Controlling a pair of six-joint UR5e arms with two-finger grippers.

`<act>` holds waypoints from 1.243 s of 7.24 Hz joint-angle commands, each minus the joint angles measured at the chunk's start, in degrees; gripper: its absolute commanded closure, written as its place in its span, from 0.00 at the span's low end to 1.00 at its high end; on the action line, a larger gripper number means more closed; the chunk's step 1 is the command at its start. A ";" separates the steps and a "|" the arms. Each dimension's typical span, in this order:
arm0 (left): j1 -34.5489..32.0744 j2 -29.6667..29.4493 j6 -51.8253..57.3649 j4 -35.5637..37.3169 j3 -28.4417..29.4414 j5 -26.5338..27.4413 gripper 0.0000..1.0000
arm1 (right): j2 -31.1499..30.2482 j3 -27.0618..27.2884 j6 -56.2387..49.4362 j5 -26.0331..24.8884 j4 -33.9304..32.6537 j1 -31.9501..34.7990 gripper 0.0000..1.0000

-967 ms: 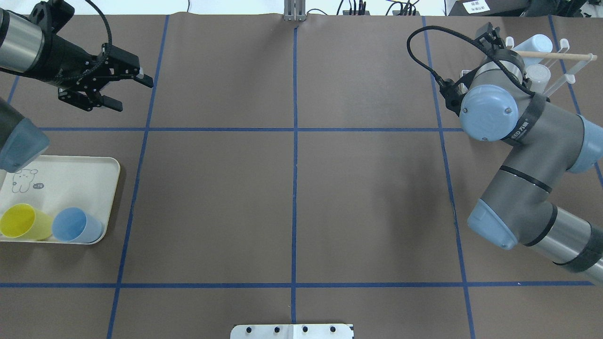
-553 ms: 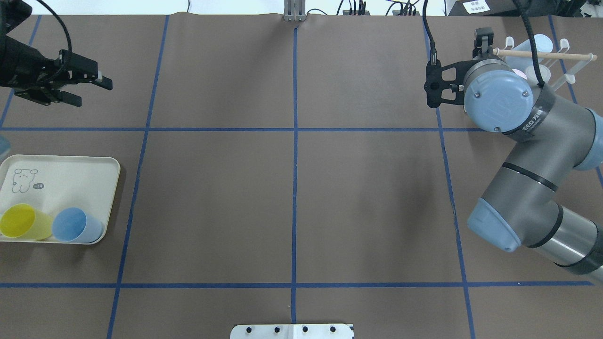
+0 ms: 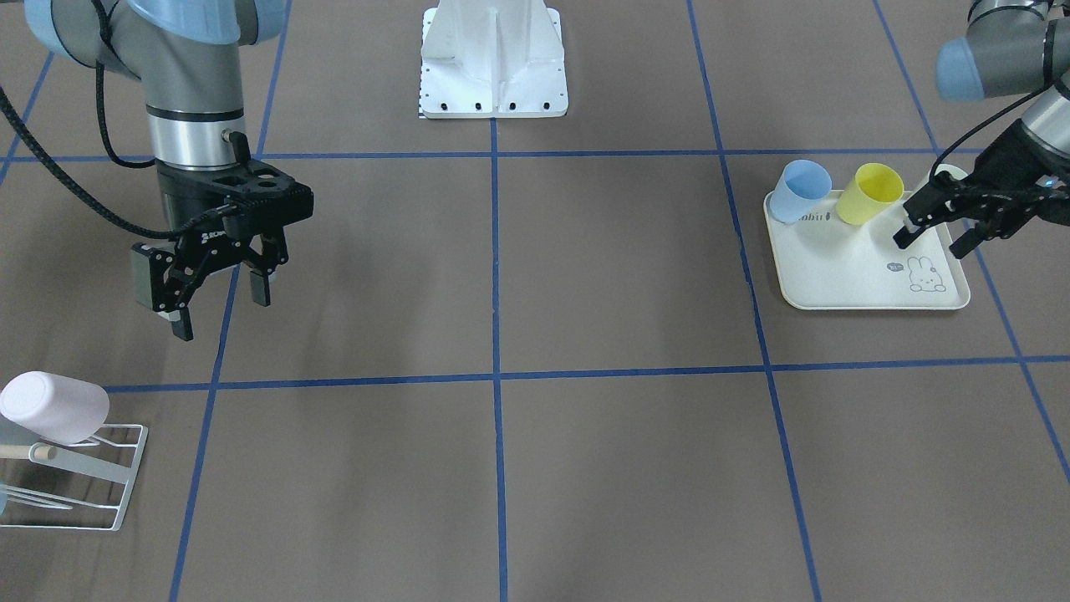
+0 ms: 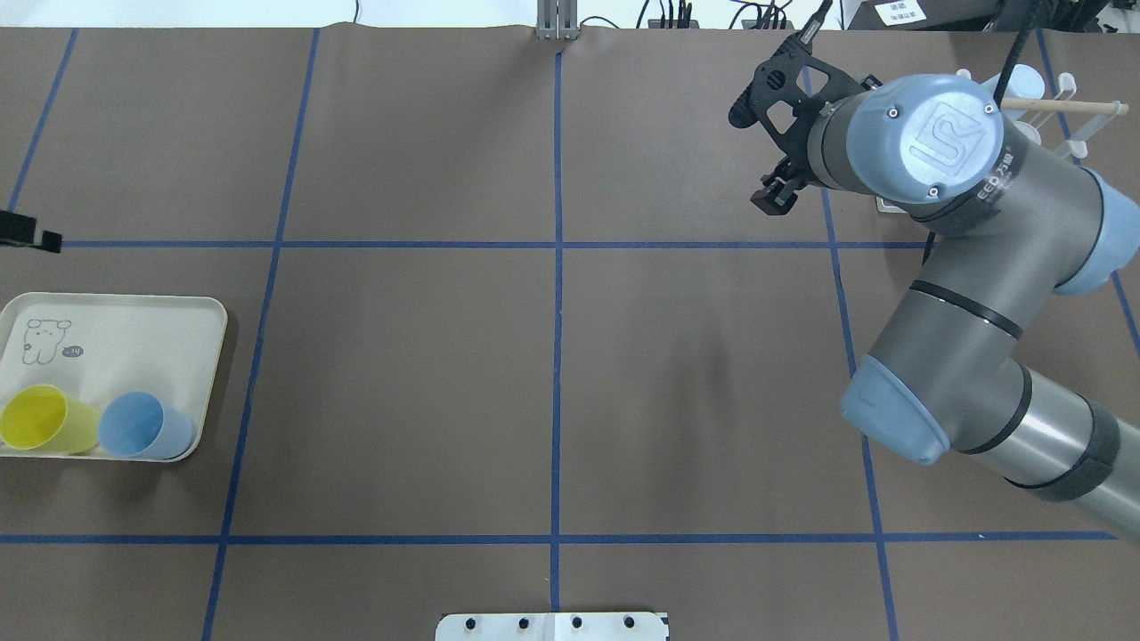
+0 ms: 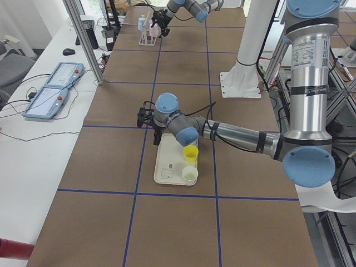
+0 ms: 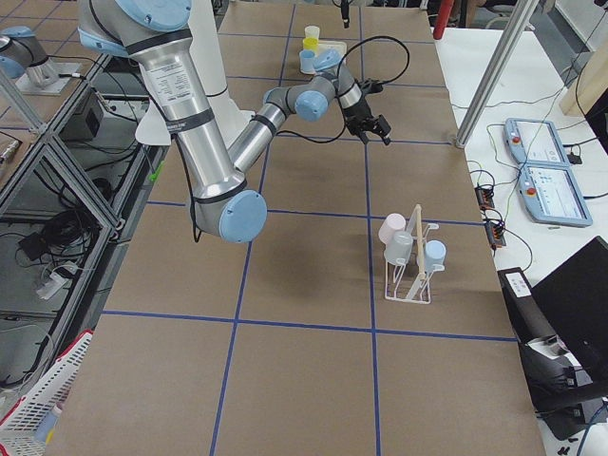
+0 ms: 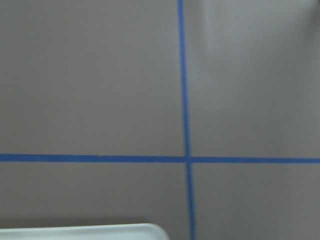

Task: Transfer IKEA cup to right arm and place on rack

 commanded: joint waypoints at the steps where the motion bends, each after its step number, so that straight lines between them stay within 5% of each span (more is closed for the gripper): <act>1: -2.32 11.21 13.75 -0.16 -1.24 8.29 0.00 | 3.28 0.12 14.27 7.05 0.00 -0.98 0.00; 3: -1.97 17.73 15.29 -2.60 -0.63 7.90 0.00 | 3.99 -0.05 14.50 14.00 -0.09 -1.25 0.00; 9: -0.48 16.54 9.80 -9.47 6.67 0.88 0.00 | 3.99 -0.14 14.50 13.93 0.00 -1.34 0.00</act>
